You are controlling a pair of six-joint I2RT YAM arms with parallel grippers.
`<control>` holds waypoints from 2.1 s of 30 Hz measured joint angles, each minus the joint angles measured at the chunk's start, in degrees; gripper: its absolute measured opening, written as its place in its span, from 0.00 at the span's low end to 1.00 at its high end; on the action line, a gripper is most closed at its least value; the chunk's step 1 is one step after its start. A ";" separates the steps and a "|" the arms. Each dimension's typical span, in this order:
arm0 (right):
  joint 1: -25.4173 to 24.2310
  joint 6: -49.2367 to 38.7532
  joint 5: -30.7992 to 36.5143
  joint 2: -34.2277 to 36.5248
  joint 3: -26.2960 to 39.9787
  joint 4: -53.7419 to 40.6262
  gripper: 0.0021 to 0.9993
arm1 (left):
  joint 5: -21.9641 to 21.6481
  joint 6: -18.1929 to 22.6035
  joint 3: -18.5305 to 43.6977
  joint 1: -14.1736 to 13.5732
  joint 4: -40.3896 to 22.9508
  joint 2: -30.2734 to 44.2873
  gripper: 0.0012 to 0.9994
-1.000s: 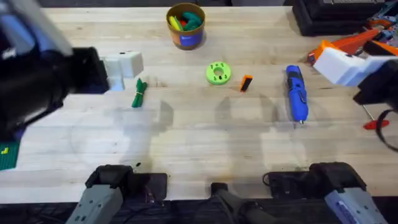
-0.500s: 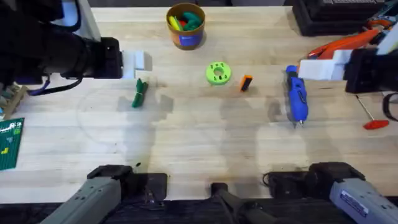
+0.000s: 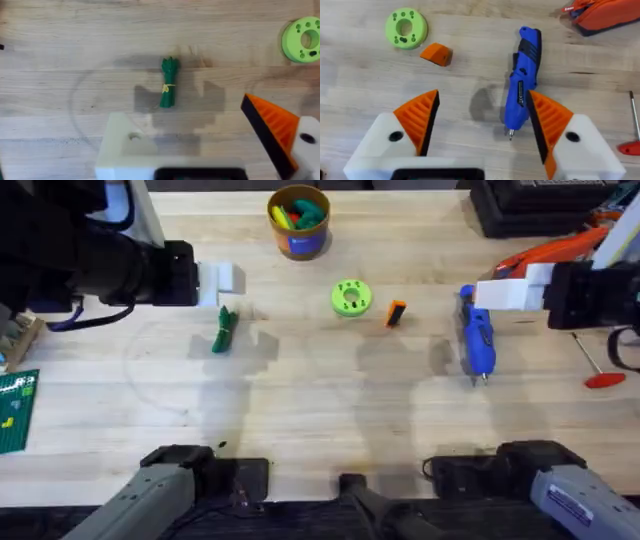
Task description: Pick up the gripper from the table and insert it into the empty holder that is missing its gripper. Then pick up a screw, insert it into the mounting hole, and use the screwdriver to tighten it. Finally, clean up the table by picking up the vegetable and placing it into the bucket.
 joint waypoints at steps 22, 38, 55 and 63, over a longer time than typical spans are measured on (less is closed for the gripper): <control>0.00 0.00 -0.01 0.00 0.00 0.25 0.99 | 1.62 8.67 0.11 4.72 0.26 13.19 0.99; 4.62 -0.01 -0.02 0.00 0.00 0.02 0.99 | 0.98 11.81 0.11 6.12 3.19 29.53 0.99; 4.66 -0.01 -0.02 0.00 0.00 0.02 0.99 | -0.80 12.36 0.11 6.12 6.30 38.25 0.60; 4.66 -0.01 -0.01 0.00 0.00 0.02 0.99 | -1.11 12.71 0.11 6.12 7.39 38.24 0.01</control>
